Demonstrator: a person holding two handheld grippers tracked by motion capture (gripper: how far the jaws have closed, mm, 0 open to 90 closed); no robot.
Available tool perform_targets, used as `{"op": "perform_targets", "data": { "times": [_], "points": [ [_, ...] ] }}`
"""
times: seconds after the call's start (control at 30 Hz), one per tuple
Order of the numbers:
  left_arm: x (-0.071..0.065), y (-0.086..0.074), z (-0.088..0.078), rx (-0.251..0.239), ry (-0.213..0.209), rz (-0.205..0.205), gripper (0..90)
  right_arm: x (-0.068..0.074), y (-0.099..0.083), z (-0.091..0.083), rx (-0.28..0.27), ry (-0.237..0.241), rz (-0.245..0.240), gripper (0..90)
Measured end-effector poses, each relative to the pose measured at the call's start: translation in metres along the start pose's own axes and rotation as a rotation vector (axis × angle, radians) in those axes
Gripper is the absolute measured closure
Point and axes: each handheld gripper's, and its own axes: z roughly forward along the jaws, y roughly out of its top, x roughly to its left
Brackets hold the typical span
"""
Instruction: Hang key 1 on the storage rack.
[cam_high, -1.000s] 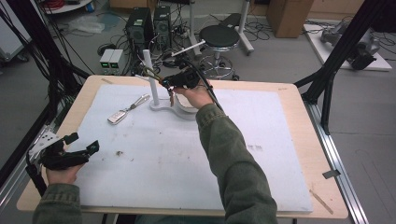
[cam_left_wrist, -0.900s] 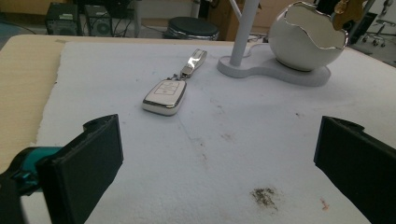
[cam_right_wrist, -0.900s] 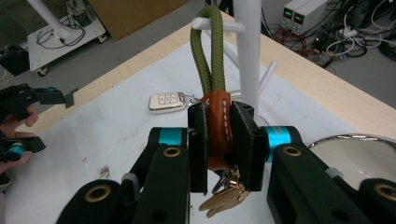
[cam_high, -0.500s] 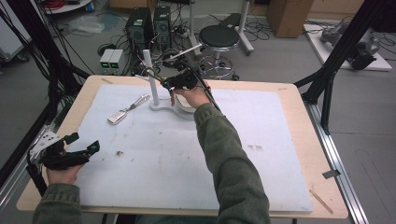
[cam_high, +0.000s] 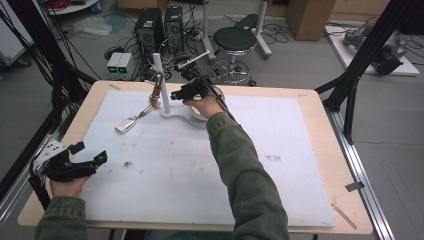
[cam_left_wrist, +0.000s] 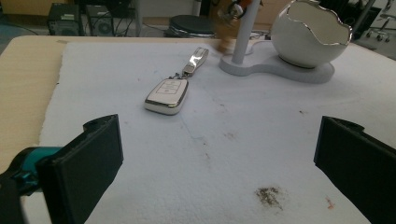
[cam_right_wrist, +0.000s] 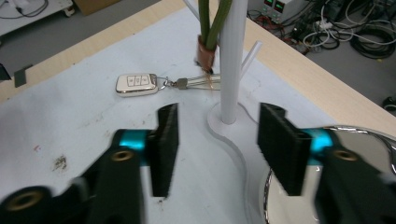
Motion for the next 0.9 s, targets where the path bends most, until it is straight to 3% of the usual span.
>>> {"op": "perform_targets", "data": {
  "times": [0.07, 0.2, 0.3, 0.43, 0.67, 0.9],
  "points": [
    [0.000, 0.000, 0.000, 0.000, -0.001, 0.001, 1.7, 0.001, -0.001, -0.002, -0.006, -0.003, 0.008, 37.3],
    [-0.001, 0.000, -0.001, -0.002, 0.001, 0.001, 1.7, 0.003, -0.005, -0.007, -0.012, -0.074, 0.028, 20.7],
    [-0.001, 0.000, -0.001, -0.001, -0.001, -0.002, 1.7, 0.004, -0.009, -0.015, -0.024, -0.100, 0.017, 15.8],
    [-0.002, 0.000, -0.001, 0.001, -0.001, 0.002, 1.7, 0.006, -0.008, -0.027, -0.063, -0.131, -0.008, 0.9],
    [-0.003, 0.000, -0.001, 0.001, 0.001, -0.004, 1.7, 0.013, -0.013, -0.040, -0.070, -0.122, -0.045, 0.4],
    [-0.003, 0.000, -0.002, 0.000, 0.001, -0.003, 1.7, 0.013, -0.029, -0.048, -0.044, -0.132, -0.034, 0.5]
  ]
}}
